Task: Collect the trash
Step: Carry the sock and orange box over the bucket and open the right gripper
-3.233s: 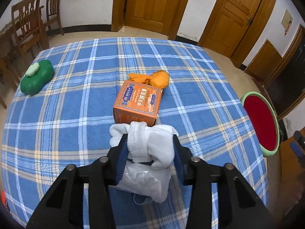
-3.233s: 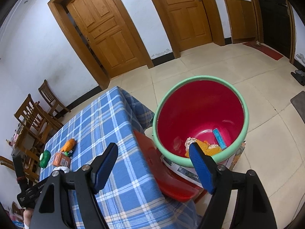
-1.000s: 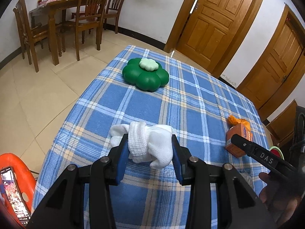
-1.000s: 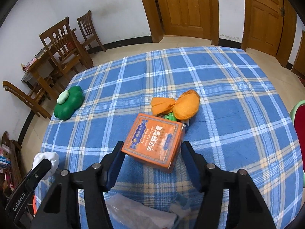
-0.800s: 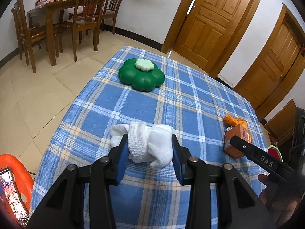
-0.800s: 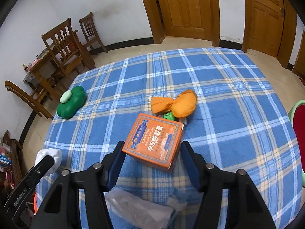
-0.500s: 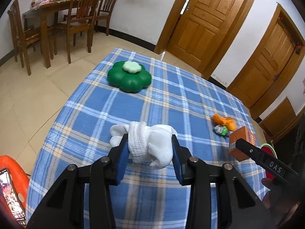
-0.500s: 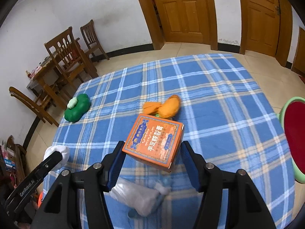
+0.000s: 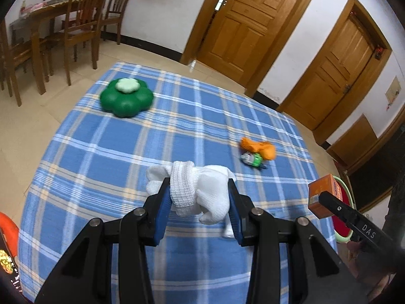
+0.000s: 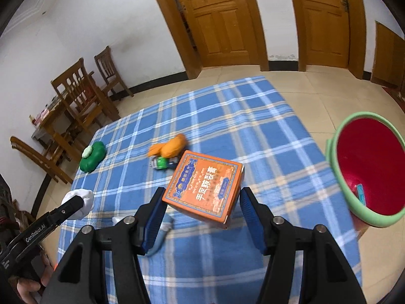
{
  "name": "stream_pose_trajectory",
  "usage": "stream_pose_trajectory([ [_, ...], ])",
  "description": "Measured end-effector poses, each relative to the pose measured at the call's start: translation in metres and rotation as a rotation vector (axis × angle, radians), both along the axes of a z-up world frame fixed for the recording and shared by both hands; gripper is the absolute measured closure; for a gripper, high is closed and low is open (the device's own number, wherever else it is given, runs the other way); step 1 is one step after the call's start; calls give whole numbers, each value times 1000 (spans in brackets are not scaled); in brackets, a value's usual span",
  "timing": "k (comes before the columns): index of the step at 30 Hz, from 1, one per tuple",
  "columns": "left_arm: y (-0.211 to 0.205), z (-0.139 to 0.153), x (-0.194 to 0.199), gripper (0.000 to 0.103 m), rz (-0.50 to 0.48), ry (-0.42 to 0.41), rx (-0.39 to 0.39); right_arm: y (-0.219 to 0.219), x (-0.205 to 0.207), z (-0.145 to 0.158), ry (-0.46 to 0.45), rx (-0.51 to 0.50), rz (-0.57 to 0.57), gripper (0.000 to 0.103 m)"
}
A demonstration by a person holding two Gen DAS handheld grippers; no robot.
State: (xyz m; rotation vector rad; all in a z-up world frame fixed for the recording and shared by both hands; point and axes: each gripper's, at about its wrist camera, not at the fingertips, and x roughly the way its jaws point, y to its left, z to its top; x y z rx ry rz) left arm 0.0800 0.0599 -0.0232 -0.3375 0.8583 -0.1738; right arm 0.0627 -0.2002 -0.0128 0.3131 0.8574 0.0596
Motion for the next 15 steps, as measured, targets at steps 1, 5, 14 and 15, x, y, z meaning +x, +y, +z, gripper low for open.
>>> stream_pose_trajectory([
  [1, -4, 1, 0, 62, -7, 0, 2, -5, -3, 0, -1, 5, -8, 41],
  [5, -18, 7, -1, 62, -32, -6, 8, -22, -11, 2, -8, 11, -36, 41],
  [14, -64, 28, 4, 62, -139, -37, 25, -66, -30, 13, -37, 21, -130, 41],
  [15, -68, 31, 4, 62, -151, -40, 26, -72, -33, 14, -40, 19, -145, 41],
])
